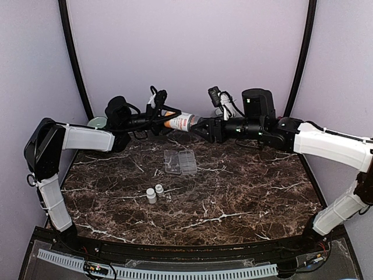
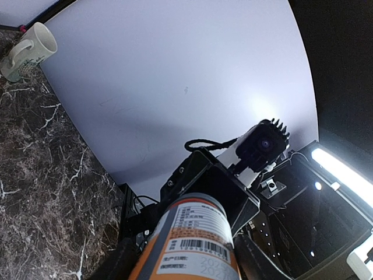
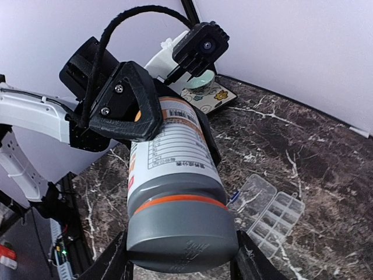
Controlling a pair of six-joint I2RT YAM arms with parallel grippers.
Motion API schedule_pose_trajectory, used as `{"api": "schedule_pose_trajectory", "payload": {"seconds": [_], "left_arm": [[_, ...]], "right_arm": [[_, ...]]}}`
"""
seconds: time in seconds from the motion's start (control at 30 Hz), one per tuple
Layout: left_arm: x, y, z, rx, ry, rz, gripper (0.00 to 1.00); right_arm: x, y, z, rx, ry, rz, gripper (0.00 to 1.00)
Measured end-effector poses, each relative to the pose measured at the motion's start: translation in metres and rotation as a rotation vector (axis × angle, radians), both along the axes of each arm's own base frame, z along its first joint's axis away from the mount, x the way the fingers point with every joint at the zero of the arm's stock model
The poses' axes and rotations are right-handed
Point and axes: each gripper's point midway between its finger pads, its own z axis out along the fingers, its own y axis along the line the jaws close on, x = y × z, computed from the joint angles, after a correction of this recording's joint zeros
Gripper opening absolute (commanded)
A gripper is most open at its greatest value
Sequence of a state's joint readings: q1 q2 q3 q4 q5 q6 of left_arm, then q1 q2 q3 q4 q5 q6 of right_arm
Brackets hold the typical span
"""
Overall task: Sort the pills into containers
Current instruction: Unscrew the lid of the pill bottle, then pour the pill into the compartment of the pill container.
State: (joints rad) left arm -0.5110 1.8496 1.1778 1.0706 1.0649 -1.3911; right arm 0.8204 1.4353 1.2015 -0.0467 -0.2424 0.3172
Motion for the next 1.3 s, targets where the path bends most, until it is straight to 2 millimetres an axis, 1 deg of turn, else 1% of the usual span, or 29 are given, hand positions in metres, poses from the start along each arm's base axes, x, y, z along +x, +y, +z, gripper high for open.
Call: {"api": "schedule_pose_trajectory", "payload": {"seconds": [0.17,0.27,0.37,0.5,0.6,0.73,0.8,1.07,1.17,1.3], "left_arm": [[-0.004,-0.002,0.004,-0.015,-0.005,-0.014,0.00],[0.000,-0.001,0.003,-0.023,0.017,-0.007,0.00],[0.004,0.002,0.002,-0.031,0.031,-0.011,0.00],[0.004,0.004,0.008,-0.044,0.027,-0.019,0.00],[0.003,0.004,0.011,-0.052,0.020,-0.022,0.00],[0.002,0.005,0.012,-0.056,0.017,-0.023,0.00],[0.002,0.005,0.013,-0.059,0.014,-0.023,0.00],[0.006,0.009,0.014,-0.068,-0.005,-0.011,0.00],[0.008,0.012,0.010,-0.068,-0.007,-0.005,0.00],[0.015,0.016,-0.006,-0.066,0.003,0.007,0.00]], "right_arm": [[-0.004,-0.004,0.005,-0.080,-0.146,-0.025,0.40],[0.000,-0.015,0.008,-0.140,-0.228,-0.080,0.40],[0.010,-0.029,0.010,-0.211,-0.307,-0.157,0.40],[0.014,-0.039,0.004,-0.290,-0.369,-0.200,0.40],[0.014,-0.041,-0.002,-0.325,-0.378,-0.208,0.40],[0.016,-0.043,-0.004,-0.333,-0.376,-0.219,0.40],[0.015,-0.044,-0.009,-0.331,-0.362,-0.224,0.40],[0.012,-0.048,-0.043,-0.327,-0.257,-0.244,0.40],[0.010,-0.051,-0.056,-0.323,-0.210,-0.256,0.40],[0.011,-0.053,-0.070,-0.298,-0.159,-0.281,0.40]]}}
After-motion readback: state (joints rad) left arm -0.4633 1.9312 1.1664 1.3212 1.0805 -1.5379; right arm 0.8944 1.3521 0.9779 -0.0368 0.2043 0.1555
